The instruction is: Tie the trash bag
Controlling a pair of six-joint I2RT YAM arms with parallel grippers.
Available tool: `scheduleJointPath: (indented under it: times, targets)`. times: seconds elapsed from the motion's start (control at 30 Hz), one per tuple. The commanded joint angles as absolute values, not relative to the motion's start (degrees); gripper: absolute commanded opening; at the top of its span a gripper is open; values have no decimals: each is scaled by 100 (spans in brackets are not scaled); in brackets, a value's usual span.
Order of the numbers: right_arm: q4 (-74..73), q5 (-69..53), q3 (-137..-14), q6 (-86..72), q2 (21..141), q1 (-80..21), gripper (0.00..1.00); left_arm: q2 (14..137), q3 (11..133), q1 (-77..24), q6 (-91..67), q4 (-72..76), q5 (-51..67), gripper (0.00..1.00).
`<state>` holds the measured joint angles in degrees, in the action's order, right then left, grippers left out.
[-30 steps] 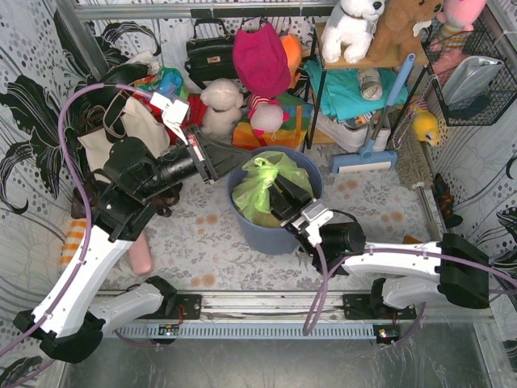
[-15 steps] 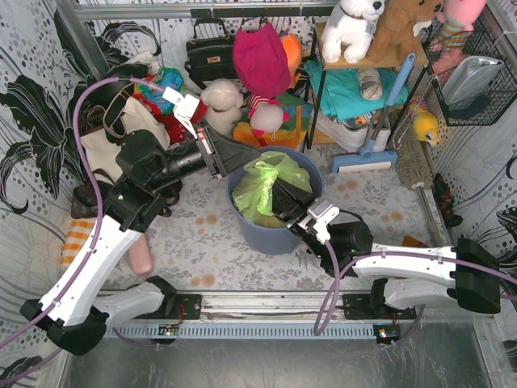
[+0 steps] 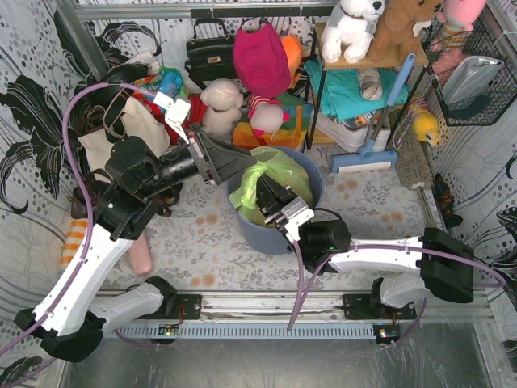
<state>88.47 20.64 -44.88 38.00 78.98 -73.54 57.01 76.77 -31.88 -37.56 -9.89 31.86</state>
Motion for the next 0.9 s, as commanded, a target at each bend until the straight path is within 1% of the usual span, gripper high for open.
scheduleJointPath:
  times: [0.0,0.2,0.3,0.67,0.7,0.77,0.87]
  targets:
    - [9729,2026,-4771,4136,8042,-7341,0,5621,7761,-3206,-3654,-1280,2778,52]
    - [9729,1961,-4884,4209,8104,-7339,0,5439,7504,-3204,-3666,-1352,2644,53]
    - [9729,1965,-4879,4229,8063,-7339,0,5275,7307,-3201,-3674,-1247,2662,56]
    - [9730,1952,-4894,4251,8037,-7339,0,5269,6716,-3208,-4053,-322,3619,53]
    - [9729,1950,-4895,4249,8035,-7339,0,5280,6681,-3203,-4064,-257,3707,50]
    - [9729,1941,-4912,4245,8033,-7339,0,5282,6606,-3201,-4084,-133,3871,36]
    - [9727,1933,-4917,4265,8025,-7339,0,5196,6477,-3207,-4093,-51,3970,21]
